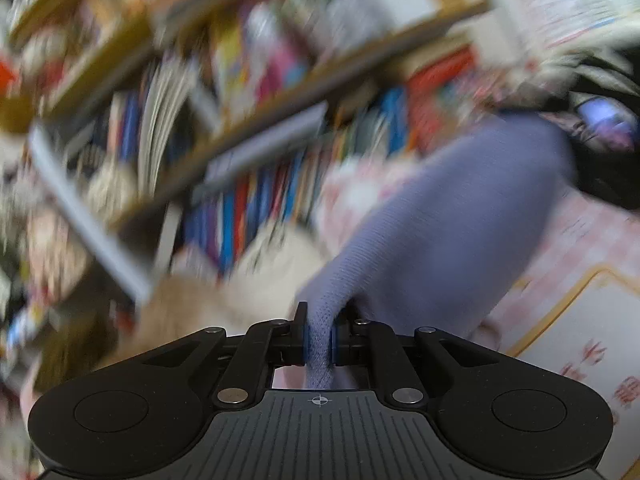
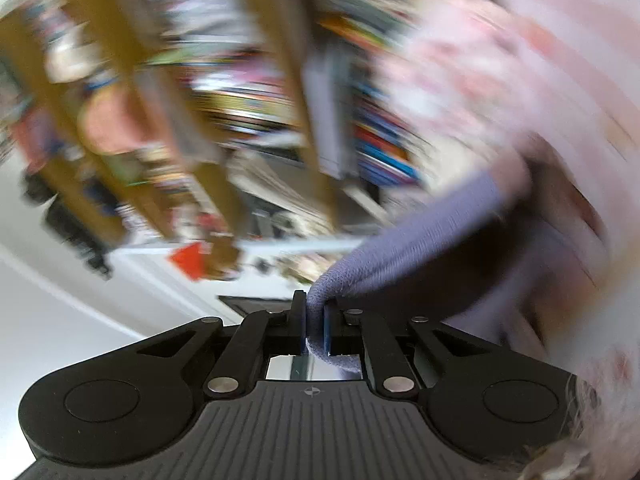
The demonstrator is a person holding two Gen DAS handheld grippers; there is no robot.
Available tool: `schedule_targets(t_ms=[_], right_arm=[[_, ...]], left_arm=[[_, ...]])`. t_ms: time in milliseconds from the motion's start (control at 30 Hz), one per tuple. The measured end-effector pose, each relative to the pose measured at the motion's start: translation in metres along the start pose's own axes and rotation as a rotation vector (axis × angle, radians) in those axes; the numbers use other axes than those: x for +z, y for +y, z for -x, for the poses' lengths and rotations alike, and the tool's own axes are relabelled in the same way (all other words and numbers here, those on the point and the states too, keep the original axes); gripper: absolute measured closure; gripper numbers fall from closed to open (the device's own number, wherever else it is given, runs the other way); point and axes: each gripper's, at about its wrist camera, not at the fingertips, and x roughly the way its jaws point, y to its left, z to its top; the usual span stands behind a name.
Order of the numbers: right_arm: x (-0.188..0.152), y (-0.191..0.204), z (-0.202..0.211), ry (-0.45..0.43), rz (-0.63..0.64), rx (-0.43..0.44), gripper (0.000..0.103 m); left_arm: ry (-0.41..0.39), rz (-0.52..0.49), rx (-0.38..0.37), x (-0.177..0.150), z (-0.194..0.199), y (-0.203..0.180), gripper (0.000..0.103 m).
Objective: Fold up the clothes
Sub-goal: 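Lift the sweater with both grippers and shake it open in the air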
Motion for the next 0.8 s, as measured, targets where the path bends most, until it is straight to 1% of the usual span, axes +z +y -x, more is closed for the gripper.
schedule_targets(t_ms=[67, 133, 167, 233, 267, 300, 333, 367, 400, 433, 500, 567, 600, 633, 667, 700, 733, 767, 800], right_arm=[[0.012, 0.048, -0.019, -0.014, 0.148, 0.082, 0.095], [0.019, 0.095, -0.044, 0.006, 0.265, 0.198, 0.095], [0.020, 0.117, -0.056, 0.022, 0.311, 0.251, 0.095], [0.018, 0.158, -0.082, 0.067, 0.382, 0.387, 0.095], [0.015, 0.171, -0.091, 0.089, 0.414, 0.429, 0.095], [0.011, 0.181, -0.098, 0.103, 0.454, 0.430, 0.095], [0.007, 0.191, -0.106, 0.117, 0.494, 0.430, 0.095], [0.002, 0.200, -0.113, 0.131, 0.533, 0.430, 0.095], [-0.001, 0.202, -0.121, 0.149, 0.555, 0.407, 0.095], [-0.002, 0.190, -0.129, 0.167, 0.541, 0.336, 0.095], [-0.001, 0.152, -0.146, 0.194, 0.482, 0.147, 0.095], [-0.001, 0.113, -0.163, 0.221, 0.430, -0.054, 0.095], [-0.003, 0.089, -0.171, 0.237, 0.419, -0.176, 0.095], [-0.006, 0.069, -0.177, 0.253, 0.417, -0.277, 0.095], [-0.010, 0.054, -0.184, 0.271, 0.429, -0.353, 0.095], [-0.015, 0.038, -0.190, 0.288, 0.440, -0.428, 0.095], [-0.019, 0.026, -0.196, 0.306, 0.453, -0.487, 0.095], [-0.023, 0.020, -0.203, 0.323, 0.468, -0.524, 0.095], [-0.027, 0.014, -0.209, 0.337, 0.485, -0.554, 0.095]], left_arm=[[-0.127, 0.000, -0.039, 0.018, 0.026, 0.002, 0.094], [-0.264, 0.016, -0.082, 0.039, 0.054, 0.010, 0.094], [-0.325, 0.052, -0.117, 0.049, 0.067, 0.020, 0.094], [-0.472, 0.173, -0.237, 0.061, 0.095, 0.049, 0.094], [-0.519, 0.235, -0.287, 0.062, 0.103, 0.064, 0.094], [-0.564, 0.296, -0.336, 0.062, 0.111, 0.078, 0.094], [-0.569, 0.331, -0.345, 0.061, 0.112, 0.087, 0.094], [-0.555, 0.351, -0.337, 0.057, 0.110, 0.093, 0.093], [-0.523, 0.358, -0.318, 0.050, 0.105, 0.095, 0.093], [-0.476, 0.361, -0.300, 0.043, 0.097, 0.095, 0.093], [-0.312, 0.365, -0.266, 0.019, 0.068, 0.090, 0.090], [-0.088, 0.345, -0.199, -0.017, 0.025, 0.076, 0.087], [0.030, 0.325, -0.172, -0.036, 0.003, 0.067, 0.086], [0.128, 0.309, -0.142, -0.052, -0.014, 0.059, 0.086], [0.193, 0.302, -0.115, -0.066, -0.024, 0.053, 0.086], [0.248, 0.298, -0.090, -0.078, -0.032, 0.048, 0.086], [0.264, 0.299, -0.088, -0.082, -0.032, 0.047, 0.086], [0.278, 0.301, -0.088, -0.087, -0.031, 0.046, 0.086], [0.291, 0.304, -0.087, -0.091, -0.031, 0.045, 0.082]])
